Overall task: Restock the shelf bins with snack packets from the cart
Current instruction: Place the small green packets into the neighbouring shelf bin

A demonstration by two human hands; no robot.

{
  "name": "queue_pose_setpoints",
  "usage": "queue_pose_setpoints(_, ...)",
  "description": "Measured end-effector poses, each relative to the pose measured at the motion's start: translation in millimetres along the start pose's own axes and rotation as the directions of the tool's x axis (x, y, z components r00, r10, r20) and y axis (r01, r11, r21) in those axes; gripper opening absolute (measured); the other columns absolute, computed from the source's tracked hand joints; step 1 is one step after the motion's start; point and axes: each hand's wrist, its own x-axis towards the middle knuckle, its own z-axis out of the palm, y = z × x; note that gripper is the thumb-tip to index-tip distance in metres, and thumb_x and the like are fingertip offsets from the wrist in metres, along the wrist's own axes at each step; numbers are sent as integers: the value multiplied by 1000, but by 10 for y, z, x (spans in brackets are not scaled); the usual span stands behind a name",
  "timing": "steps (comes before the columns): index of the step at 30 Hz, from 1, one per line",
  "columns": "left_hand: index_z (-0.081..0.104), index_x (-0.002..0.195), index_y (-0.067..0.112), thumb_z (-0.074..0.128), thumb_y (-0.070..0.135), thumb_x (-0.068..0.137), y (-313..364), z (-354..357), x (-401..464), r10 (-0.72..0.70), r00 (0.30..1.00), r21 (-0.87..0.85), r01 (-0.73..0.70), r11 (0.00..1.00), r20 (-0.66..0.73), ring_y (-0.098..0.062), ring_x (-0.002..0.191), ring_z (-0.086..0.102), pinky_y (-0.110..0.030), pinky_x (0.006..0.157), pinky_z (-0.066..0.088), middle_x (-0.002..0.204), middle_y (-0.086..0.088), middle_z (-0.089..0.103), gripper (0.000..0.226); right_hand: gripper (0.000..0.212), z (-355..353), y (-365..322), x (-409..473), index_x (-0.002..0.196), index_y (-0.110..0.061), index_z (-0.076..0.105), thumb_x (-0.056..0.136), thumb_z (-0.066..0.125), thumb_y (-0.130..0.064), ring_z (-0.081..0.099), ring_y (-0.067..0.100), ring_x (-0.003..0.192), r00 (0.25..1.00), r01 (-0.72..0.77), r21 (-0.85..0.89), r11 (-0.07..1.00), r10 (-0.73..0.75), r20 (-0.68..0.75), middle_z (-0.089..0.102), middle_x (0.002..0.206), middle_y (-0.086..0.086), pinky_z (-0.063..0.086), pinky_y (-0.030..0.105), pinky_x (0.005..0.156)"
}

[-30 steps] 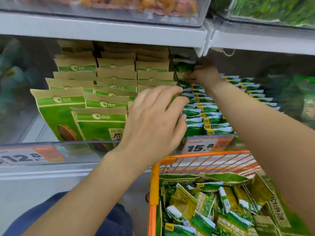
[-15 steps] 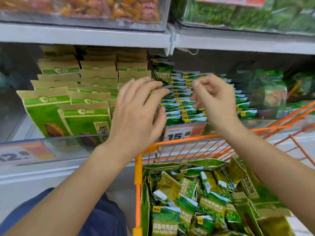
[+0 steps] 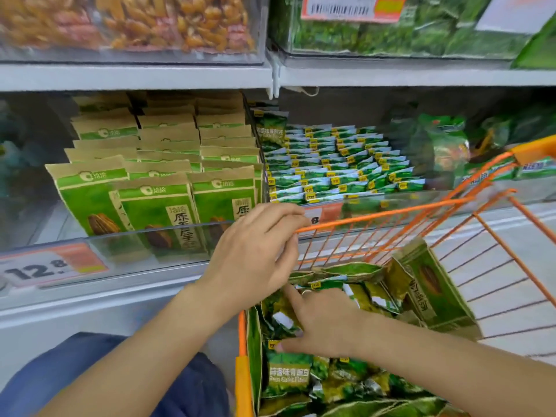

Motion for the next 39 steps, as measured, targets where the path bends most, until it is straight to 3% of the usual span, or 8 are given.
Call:
queue_pose_setpoints(6, 69, 106, 16, 52, 17, 90, 20, -52, 42, -149, 989, -170, 149, 974, 12, -8, 105, 55, -16, 92, 39, 110, 7, 63, 24, 62, -242, 110, -60, 143, -20, 27, 90, 56, -37, 53, 22, 70, 998, 12, 376, 927, -35, 55, 50, 77, 3, 41, 35, 59)
queue_pose_setpoints(11, 68, 104, 21, 60, 12, 92, 59, -166, 120, -428, 882, -554, 461, 693, 198, -4, 91, 65, -20, 84, 52, 99, 8, 69, 17, 36, -641, 447, -332, 119, -16, 45, 90, 66, -20, 61, 7, 59, 994, -53, 910, 411, -61, 85, 70, 85, 4, 45, 24, 51)
queue_pose_setpoints(17, 73, 88, 29, 67, 45, 70, 129, -159, 186, -417, 764, -572, 646, 505, 493, -2, 79, 69, -20, 71, 55, 81, 13, 74, 25, 37, -853, 480, -478, 114, -20, 61, 80, 72, -9, 70, 18, 74, 996, 88, 982, 165, 19, -93, 72, 92, 6, 55, 23, 62)
queue_pose_setpoints(23, 73, 94, 5, 69, 35, 72, 36, -150, 201, -484, 714, -614, 692, 379, 505, -10, 76, 67, -21, 66, 54, 89, -13, 74, 38, 40, -878, 461, -441, 101, -5, 60, 69, 72, -25, 63, 15, 55, 923, 229, 973, -31, 323, -207, 64, 63, 6, 54, 21, 57)
queue_pose_setpoints(27, 67, 104, 3, 67, 21, 82, 59, -192, 209, -425, 682, -648, 720, 248, 595, -11, 85, 70, -25, 73, 59, 92, -5, 75, 28, 20, -870, 399, -428, 86, -10, 62, 71, 69, -20, 60, 13, 53, 879, 352, 926, -132, 386, -279, 60, 60, 1, 53, 22, 57)
queue_pose_setpoints(32, 67, 109, 10, 76, 11, 79, 43, -180, 198, -387, 730, -663, 679, 315, 563, -13, 90, 69, -22, 77, 55, 100, -5, 75, 32, 16, -836, 368, -415, 85, -9, 55, 74, 63, -17, 67, 13, 58, 906, 348, 863, -367, 368, -208, 65, 65, 4, 55, 20, 59)
queue_pose_setpoints(35, 64, 108, 9, 66, 6, 86, 75, -193, 223, -433, 724, -691, 672, 267, 537, -11, 81, 71, -19, 68, 55, 96, -7, 75, 22, 27, -819, 384, -407, 92, -12, 53, 72, 69, -20, 71, 14, 75, 922, 287, 914, -288, 342, -182, 67, 85, 7, 56, 20, 64)
queue_pose_setpoints(39, 64, 91, 21, 71, 11, 85, -28, -241, 238, -506, 795, -618, 591, 519, 335, -17, 67, 71, -30, 67, 59, 82, -1, 68, 13, 63, -914, 463, -404, 120, -32, 52, 62, 77, -33, 57, -8, 106, 833, 305, 893, 332, 362, -419, 57, 121, -17, 48, 11, 84)
